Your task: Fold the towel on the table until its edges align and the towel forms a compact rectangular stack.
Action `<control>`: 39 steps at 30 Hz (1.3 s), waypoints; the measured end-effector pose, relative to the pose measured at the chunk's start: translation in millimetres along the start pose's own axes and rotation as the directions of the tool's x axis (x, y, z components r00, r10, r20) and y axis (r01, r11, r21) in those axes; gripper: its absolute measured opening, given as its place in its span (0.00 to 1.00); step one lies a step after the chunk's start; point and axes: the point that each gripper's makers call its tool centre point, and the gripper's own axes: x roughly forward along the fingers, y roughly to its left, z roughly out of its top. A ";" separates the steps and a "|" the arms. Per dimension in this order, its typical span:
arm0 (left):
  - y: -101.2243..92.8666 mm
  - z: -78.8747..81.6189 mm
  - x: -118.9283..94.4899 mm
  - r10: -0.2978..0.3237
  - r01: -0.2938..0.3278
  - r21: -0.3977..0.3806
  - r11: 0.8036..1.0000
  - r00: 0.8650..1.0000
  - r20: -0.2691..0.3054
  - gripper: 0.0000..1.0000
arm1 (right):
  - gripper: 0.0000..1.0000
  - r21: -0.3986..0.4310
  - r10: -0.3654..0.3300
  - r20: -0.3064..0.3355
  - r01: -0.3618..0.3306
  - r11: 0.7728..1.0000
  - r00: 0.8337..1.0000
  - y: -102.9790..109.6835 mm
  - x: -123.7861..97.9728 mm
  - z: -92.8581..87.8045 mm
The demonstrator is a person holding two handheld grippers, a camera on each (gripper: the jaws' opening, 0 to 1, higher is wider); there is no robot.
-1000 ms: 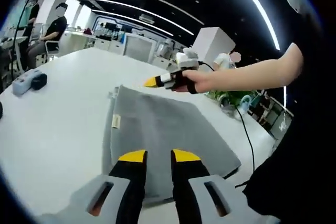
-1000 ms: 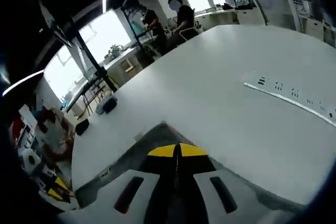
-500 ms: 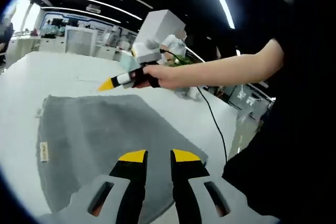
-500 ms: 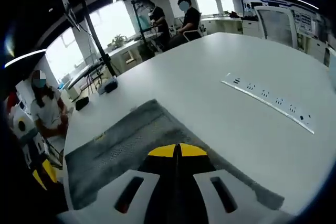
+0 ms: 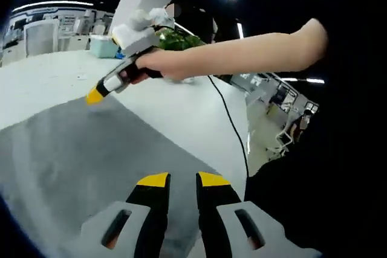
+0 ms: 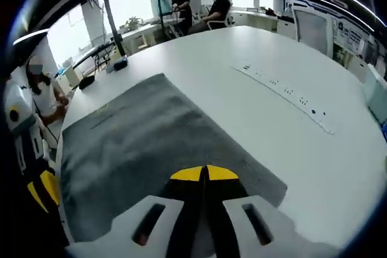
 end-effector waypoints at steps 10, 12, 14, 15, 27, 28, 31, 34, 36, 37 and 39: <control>-0.9 -34.0 30.8 0.007 0.028 0.213 0.977 0.987 -0.163 0.09 | 0.00 -0.015 -0.031 0.002 0.031 0.999 1.000 -4.6 0.8 -3.7; -3.3 -34.9 35.5 0.009 0.030 0.237 0.971 0.987 -0.161 0.08 | 0.00 -0.011 -0.016 0.004 0.016 1.000 1.000 -0.9 3.9 -4.2; -1.4 -37.0 39.4 0.029 0.014 0.243 0.970 0.985 -0.173 0.04 | 0.00 -0.022 0.001 -0.011 -0.001 1.000 1.000 3.9 8.6 -6.5; 0.0 -37.9 40.1 0.041 0.004 0.247 0.969 0.983 -0.177 0.04 | 0.00 -0.027 0.001 -0.017 -0.001 1.000 1.000 4.4 10.5 -7.6; 25.7 -46.0 43.8 0.149 -0.132 0.086 0.987 0.963 -0.227 0.01 | 0.00 -0.241 -0.052 -0.085 0.030 0.970 0.995 7.2 22.4 -12.2; 26.9 -45.7 43.6 0.144 -0.133 0.064 0.989 0.960 -0.241 0.01 | 0.00 -0.295 -0.080 -0.096 0.048 0.954 0.992 8.0 22.6 -12.5; 26.8 -47.0 42.2 0.168 -0.128 0.159 0.979 0.946 -0.275 0.01 | 0.00 -0.384 -0.116 -0.139 0.055 0.922 0.983 9.7 23.8 -12.9; 24.8 -48.3 40.4 0.227 -0.127 0.323 0.938 0.928 -0.296 0.01 | 0.00 -0.418 -0.133 -0.194 0.041 0.908 0.972 9.6 25.0 -12.6; 23.7 -48.8 40.5 0.254 -0.124 0.391 0.912 0.919 -0.302 0.01 | 0.00 -0.439 -0.143 -0.203 0.040 0.897 0.969 9.7 26.3 -12.1; 23.3 -49.1 40.4 0.273 -0.121 0.430 0.895 0.910 -0.312 0.01 | 0.00 -0.441 -0.142 -0.205 0.038 0.897 0.968 9.3 25.9 -12.4; 23.3 -49.6 40.7 0.298 -0.116 0.471 0.875 0.895 -0.333 0.01 | 0.00 -0.427 -0.132 -0.197 0.036 0.903 0.971 7.2 24.9 -12.7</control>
